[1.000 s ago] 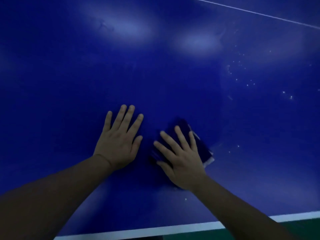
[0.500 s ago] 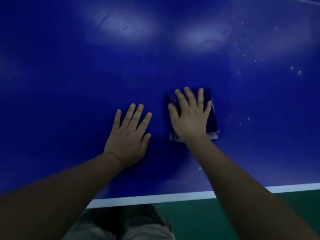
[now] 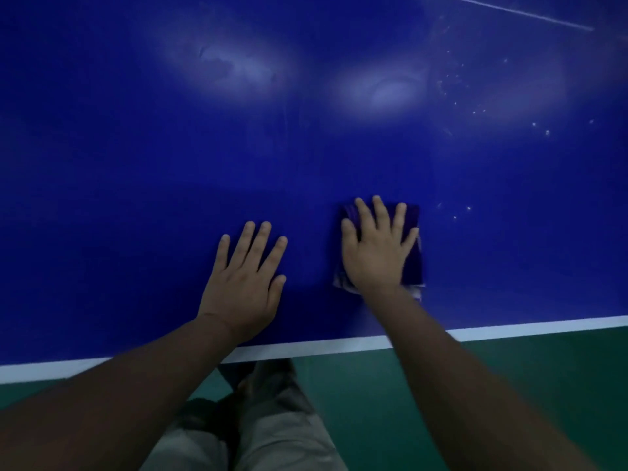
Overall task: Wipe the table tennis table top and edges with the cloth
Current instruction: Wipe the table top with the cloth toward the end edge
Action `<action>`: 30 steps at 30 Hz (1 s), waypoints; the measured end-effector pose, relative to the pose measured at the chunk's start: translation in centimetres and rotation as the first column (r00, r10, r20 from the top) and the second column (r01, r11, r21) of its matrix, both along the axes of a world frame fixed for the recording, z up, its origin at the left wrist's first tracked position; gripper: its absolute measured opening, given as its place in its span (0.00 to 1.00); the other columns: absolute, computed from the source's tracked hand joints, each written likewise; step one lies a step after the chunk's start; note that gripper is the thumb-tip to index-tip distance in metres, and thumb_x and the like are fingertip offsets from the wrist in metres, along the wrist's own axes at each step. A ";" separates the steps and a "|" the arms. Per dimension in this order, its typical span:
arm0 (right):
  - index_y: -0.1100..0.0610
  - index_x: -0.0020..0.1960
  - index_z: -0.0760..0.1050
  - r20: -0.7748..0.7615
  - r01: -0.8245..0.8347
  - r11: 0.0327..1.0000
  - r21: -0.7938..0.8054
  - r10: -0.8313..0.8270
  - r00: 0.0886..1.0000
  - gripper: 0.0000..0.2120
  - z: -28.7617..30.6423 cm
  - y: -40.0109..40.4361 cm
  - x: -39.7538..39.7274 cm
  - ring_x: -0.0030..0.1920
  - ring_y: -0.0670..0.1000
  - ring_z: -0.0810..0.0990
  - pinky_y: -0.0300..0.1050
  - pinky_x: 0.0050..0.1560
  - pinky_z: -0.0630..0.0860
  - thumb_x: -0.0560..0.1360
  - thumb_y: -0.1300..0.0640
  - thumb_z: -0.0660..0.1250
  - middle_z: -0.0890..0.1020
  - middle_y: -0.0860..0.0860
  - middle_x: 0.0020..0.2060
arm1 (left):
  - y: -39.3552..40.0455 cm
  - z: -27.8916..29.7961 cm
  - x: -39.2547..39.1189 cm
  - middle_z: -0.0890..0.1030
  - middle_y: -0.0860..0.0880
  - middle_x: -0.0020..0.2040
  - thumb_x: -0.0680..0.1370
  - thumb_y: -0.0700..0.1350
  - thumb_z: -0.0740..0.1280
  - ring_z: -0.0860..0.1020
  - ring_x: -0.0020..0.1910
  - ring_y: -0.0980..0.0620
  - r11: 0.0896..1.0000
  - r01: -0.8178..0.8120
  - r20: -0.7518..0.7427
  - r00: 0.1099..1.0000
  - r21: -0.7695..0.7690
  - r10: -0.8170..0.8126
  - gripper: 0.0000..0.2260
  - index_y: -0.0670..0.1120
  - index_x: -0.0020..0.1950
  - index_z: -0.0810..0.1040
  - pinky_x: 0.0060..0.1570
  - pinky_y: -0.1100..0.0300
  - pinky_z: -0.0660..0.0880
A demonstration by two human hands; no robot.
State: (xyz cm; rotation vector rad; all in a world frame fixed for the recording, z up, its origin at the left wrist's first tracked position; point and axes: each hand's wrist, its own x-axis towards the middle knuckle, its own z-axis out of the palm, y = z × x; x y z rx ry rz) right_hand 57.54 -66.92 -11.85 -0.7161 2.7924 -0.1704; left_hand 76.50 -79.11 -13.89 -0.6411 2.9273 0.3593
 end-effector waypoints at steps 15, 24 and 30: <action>0.41 0.79 0.57 0.046 0.024 0.995 0.095 -0.028 0.999 0.27 0.7 10.3 -2.3 0.81 0.55 0.42 0.66 0.77 0.39 0.82 0.37 0.49 0.54 0.45 0.81 | 1.7 0.3 1.5 0.54 0.45 0.80 0.82 0.55 0.47 0.49 0.80 0.43 1.000 -0.017 0.006 1.000 -0.006 0.017 0.26 0.49 0.79 0.57 0.75 0.41 0.44; 0.44 0.76 0.66 -0.064 -0.339 0.941 -0.017 0.337 0.939 0.25 -0.5 10.0 2.6 0.80 0.60 0.53 0.70 0.75 0.50 0.82 0.39 0.52 0.63 0.47 0.78 | 5.8 0.2 -3.1 0.55 0.44 0.80 0.82 0.55 0.48 0.49 0.80 0.43 0.998 -0.046 0.027 0.999 -0.039 0.047 0.26 0.48 0.79 0.57 0.75 0.39 0.45; 0.43 0.76 0.63 -0.016 -0.286 0.958 0.025 0.286 0.958 0.26 -0.5 19.1 -3.6 0.81 0.57 0.49 0.70 0.75 0.48 0.82 0.36 0.46 0.61 0.46 0.79 | 7.9 0.2 -7.2 0.54 0.39 0.80 0.81 0.56 0.48 0.49 0.80 0.41 0.997 -0.073 0.033 0.997 -0.038 0.074 0.28 0.45 0.79 0.58 0.75 0.39 0.45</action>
